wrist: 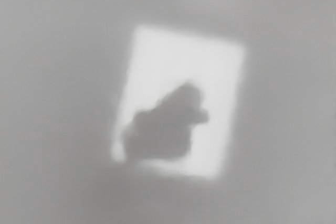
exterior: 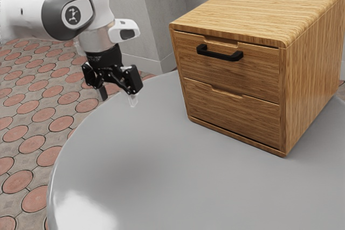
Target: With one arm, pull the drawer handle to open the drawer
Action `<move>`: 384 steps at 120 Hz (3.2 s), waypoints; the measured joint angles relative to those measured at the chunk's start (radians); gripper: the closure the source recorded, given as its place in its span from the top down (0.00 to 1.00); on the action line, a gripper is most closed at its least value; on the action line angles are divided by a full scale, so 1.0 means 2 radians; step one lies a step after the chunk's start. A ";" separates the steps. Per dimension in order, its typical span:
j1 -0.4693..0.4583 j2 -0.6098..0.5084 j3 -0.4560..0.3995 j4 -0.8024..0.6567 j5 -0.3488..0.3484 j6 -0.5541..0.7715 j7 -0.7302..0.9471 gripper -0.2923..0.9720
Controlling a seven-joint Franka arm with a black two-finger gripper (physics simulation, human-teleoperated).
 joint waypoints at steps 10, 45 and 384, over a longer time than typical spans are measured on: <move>0.002 0.001 0.002 0.000 0.000 0.003 0.009 0.77; 0.012 -0.022 0.004 0.027 -0.008 -0.002 0.026 0.77; -0.058 -0.041 -0.066 -0.082 -0.016 0.345 -0.733 0.77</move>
